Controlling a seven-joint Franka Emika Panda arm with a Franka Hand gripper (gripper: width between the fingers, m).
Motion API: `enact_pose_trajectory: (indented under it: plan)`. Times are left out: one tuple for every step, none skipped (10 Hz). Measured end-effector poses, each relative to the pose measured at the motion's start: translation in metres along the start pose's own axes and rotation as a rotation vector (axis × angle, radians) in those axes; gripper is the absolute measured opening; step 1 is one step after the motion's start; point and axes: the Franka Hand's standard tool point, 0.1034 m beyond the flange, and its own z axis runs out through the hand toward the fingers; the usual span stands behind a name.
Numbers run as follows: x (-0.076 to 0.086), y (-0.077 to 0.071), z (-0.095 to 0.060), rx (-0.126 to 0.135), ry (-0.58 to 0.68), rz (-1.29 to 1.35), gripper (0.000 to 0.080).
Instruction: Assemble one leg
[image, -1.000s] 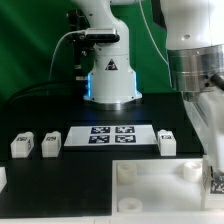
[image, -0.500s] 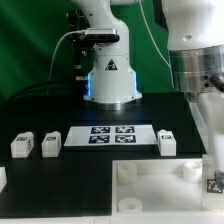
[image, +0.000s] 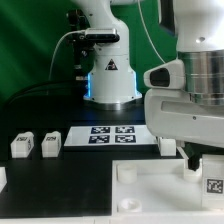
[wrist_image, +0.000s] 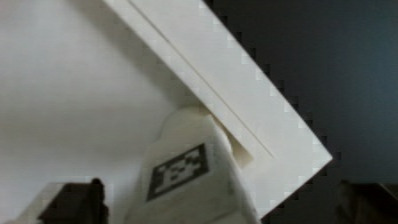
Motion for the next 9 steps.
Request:
enact_pose_trajectory:
  plan:
    - [0.0015, 0.0015, -0.0001, -0.008, 0.005, -0.15, 0.0649]
    - [0.0052, 0.0032, -0.0015, -0.019, 0.013, -0.356, 0.0649]
    - [0.0078, 0.0052, -0.0019, -0.03, 0.016, -0.526, 0.0649]
    - [0.0074, 0.005, -0.0018, -0.029, 0.017, -0.461, 0.0649]
    - [0.0078, 0.0054, -0.0018, -0.03, 0.018, -0.441, 0.0514]
    - [0.0081, 0.0056, -0.0019, -0.031, 0.018, -0.441, 0.0351]
    - [0.0079, 0.0054, -0.0018, -0.028, 0.018, -0.347, 0.0291]
    - [0.0082, 0.0058, -0.0017, -0.027, 0.02, -0.22, 0.0291]
    - [0.0083, 0.006, -0.0017, -0.026, 0.021, -0.133, 0.0291]
